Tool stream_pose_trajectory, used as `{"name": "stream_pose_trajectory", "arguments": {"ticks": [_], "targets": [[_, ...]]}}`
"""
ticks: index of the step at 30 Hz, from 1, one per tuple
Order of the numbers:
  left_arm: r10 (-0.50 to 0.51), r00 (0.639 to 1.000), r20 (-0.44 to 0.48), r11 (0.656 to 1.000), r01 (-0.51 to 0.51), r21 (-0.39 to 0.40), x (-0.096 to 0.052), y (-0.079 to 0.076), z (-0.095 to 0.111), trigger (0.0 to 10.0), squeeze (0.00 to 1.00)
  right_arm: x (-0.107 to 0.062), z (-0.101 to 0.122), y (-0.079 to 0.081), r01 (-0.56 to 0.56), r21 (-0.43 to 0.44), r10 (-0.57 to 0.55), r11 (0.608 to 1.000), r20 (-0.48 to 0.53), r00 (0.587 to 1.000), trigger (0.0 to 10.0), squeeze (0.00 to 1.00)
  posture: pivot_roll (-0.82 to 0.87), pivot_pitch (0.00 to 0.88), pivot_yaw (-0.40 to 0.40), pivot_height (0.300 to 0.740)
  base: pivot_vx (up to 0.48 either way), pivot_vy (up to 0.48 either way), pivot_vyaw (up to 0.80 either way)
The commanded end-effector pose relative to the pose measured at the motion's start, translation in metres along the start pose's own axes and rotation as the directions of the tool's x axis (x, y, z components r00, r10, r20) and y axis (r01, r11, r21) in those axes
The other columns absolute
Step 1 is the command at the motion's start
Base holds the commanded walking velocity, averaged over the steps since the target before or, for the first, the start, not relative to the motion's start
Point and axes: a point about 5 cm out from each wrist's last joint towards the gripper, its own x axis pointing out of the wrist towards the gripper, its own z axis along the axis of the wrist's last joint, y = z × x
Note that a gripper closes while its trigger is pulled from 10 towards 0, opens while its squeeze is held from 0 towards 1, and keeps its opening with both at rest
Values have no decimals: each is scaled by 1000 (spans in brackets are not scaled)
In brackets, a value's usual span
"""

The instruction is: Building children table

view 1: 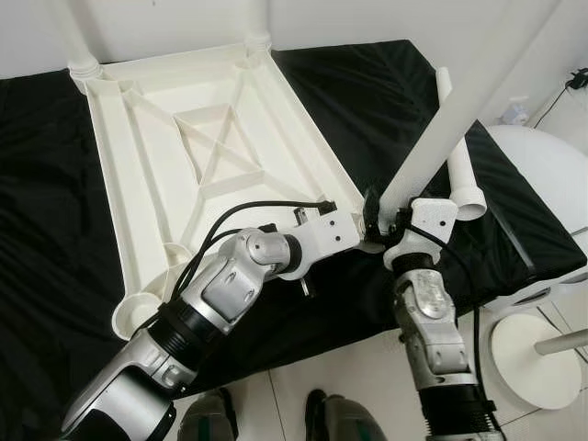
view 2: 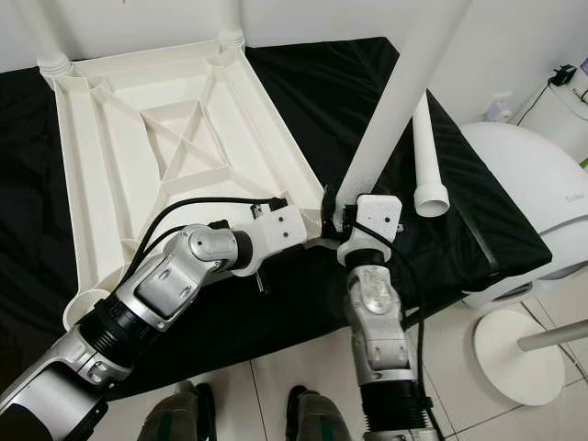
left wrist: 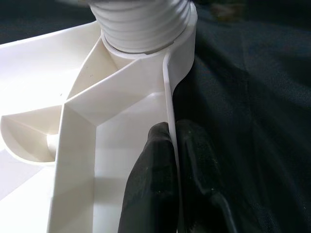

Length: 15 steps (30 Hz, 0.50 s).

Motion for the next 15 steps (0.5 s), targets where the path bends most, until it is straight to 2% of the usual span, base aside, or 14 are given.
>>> {"name": "stream_pose_trajectory", "arguments": {"ticks": [1, 3, 9, 10, 15], "targets": [[24, 993, -113, 999, -27, -26, 3, -3, -24, 10000, 0, -4, -7, -3, -44, 23, 45, 999, -37, 998, 10000, 0, -20, 110, -32, 740, 0, 0, 0], [24, 993, -113, 999, -27, -26, 3, -3, -24, 10000, 0, -4, -7, -3, -44, 23, 45, 999, -37, 998, 10000, 0, -20, 110, -32, 740, 0, 0, 0], [27, 993, -111, 999, -30, -27, 3, -3, -24, 10000, 0, -2, -4, -14, -156, 14, 156, 988, -37, 987, 10000, 0, -22, 111, -32, 740, 0, 0, 0], [29, 993, -110, 999, -32, -28, 3, -2, -24, 10000, 0, 1, -2, -19, -201, 9, 201, 980, -37, 979, 10000, 0, -22, 112, -34, 740, 0, 0, 0], [32, 993, -109, 999, -35, -30, 4, -2, -23, 10000, 0, 7, 3, -28, -284, -6, 284, 959, -39, 958, 10000, 0, -22, 114, -37, 740, 0, 0, 0]]}}
